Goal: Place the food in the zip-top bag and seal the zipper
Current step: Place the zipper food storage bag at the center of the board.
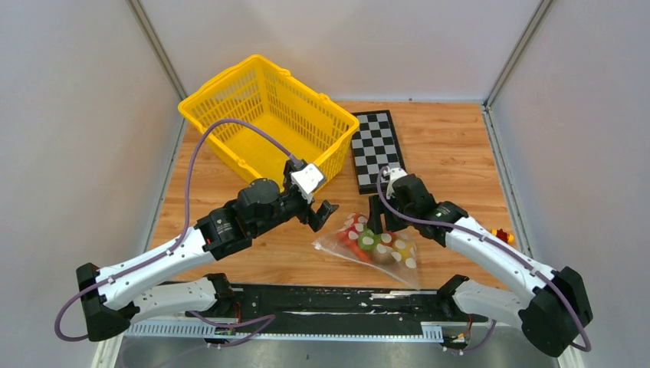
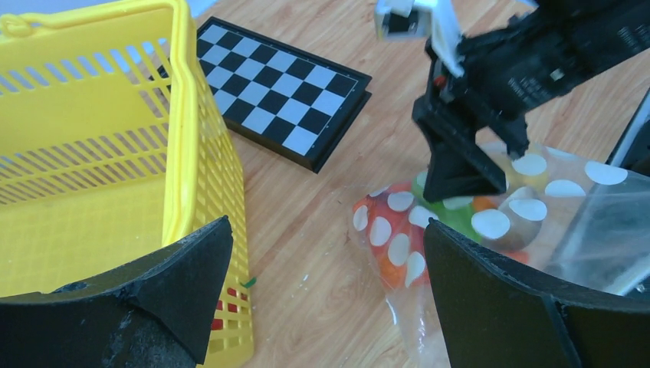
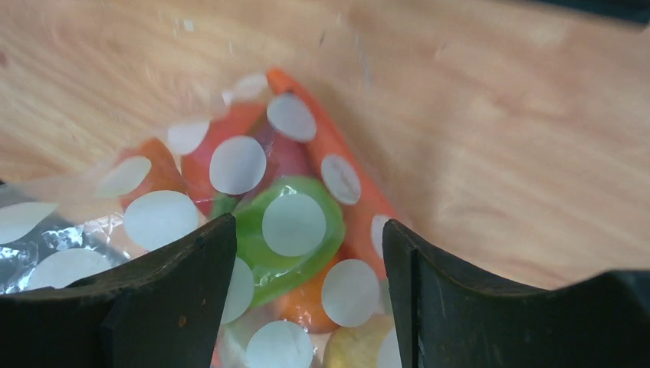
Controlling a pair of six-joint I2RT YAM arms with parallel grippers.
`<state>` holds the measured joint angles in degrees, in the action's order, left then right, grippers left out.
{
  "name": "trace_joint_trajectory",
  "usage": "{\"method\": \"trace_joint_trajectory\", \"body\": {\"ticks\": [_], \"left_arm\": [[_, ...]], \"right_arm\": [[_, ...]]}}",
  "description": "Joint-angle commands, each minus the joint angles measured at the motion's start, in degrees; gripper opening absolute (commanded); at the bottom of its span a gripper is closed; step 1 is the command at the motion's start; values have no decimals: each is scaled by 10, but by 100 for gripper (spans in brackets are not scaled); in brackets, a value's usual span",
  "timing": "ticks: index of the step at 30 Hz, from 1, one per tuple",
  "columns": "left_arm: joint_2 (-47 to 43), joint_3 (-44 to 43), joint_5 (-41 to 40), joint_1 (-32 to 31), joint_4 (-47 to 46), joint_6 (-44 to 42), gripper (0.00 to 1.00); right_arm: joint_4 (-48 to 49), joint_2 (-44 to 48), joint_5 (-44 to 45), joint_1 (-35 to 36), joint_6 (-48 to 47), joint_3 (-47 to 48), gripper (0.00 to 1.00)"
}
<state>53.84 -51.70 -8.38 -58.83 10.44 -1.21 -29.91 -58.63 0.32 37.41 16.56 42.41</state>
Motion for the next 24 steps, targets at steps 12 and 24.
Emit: {"method": "trace_joint_trajectory", "body": {"ticks": [12, 24], "left_arm": [[16, 25, 62, 2, -2, 51, 100], [25, 123, 127, 1, -23, 146, 100]], "right_arm": [[16, -64, -131, 79, 74, -59, 66], [17, 82, -17, 79, 12, -48, 80]]}}
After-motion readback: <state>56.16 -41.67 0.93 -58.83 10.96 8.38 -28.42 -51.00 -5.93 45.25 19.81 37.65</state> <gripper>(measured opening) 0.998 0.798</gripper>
